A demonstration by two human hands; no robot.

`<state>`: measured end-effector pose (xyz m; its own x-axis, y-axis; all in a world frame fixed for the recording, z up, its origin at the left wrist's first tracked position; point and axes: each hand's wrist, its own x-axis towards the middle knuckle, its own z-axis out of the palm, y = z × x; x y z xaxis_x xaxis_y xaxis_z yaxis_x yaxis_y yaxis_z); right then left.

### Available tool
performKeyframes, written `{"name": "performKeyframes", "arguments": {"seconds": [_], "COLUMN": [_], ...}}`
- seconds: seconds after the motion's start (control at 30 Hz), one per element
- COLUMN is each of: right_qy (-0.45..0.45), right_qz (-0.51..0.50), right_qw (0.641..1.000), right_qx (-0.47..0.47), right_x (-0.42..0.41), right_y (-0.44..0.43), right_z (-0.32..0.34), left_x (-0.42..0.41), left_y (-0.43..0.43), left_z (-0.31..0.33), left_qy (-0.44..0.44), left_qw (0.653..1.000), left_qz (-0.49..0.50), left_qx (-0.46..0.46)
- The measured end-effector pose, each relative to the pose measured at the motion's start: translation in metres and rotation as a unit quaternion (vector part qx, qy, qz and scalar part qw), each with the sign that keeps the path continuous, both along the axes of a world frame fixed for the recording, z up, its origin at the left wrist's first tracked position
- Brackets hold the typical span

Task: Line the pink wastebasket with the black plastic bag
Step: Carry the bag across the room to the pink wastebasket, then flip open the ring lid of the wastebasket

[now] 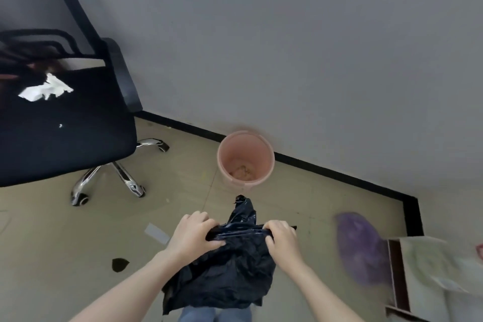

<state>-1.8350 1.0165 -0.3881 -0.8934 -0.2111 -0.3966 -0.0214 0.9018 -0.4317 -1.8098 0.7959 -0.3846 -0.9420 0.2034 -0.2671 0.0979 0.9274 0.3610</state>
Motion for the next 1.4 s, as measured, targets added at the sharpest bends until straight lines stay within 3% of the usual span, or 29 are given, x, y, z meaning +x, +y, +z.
{"name": "performKeyframes", "arguments": {"seconds": [0.03, 0.27, 0.53, 0.73, 0.83, 0.97, 1.13, 1.4], "right_qy": [-0.002, 0.004, 0.152, 0.179, 0.223, 0.287, 0.345, 0.351], "right_qz": [0.0, 0.037, 0.097, 0.094, 0.1, 0.148, 0.153, 0.107], "right_qw": [1.0, 0.999, 0.98, 0.972, 0.961, 0.938, 0.92, 0.928], "right_qx": [0.0, 0.011, 0.081, 0.117, 0.126, 0.127, 0.106, 0.069], "right_x": [-0.008, -0.044, -0.067, -0.086, -0.105, -0.125, -0.14, -0.176], "right_y": [0.002, 0.02, 0.025, 0.026, 0.019, 0.01, 0.008, 0.004], "right_z": [-0.01, -0.129, -0.336, -0.445, -0.478, -0.486, -0.435, -0.356], "left_x": [-0.004, -0.032, -0.063, -0.095, -0.113, -0.129, -0.147, -0.158], "left_y": [-0.001, 0.0, 0.016, 0.025, 0.025, 0.022, 0.015, 0.012], "left_z": [-0.01, -0.126, -0.323, -0.427, -0.456, -0.468, -0.434, -0.38], "left_qy": [0.046, 0.077, 0.092, 0.068, 0.012, 0.015, 0.081, 0.116], "left_qw": [0.999, 0.991, 0.987, 0.988, 0.987, 0.985, 0.976, 0.978], "left_qz": [0.0, 0.104, 0.132, 0.139, 0.159, 0.169, 0.2, 0.174], "left_qx": [-0.01, 0.031, 0.01, -0.003, -0.016, -0.021, -0.002, -0.015]}}
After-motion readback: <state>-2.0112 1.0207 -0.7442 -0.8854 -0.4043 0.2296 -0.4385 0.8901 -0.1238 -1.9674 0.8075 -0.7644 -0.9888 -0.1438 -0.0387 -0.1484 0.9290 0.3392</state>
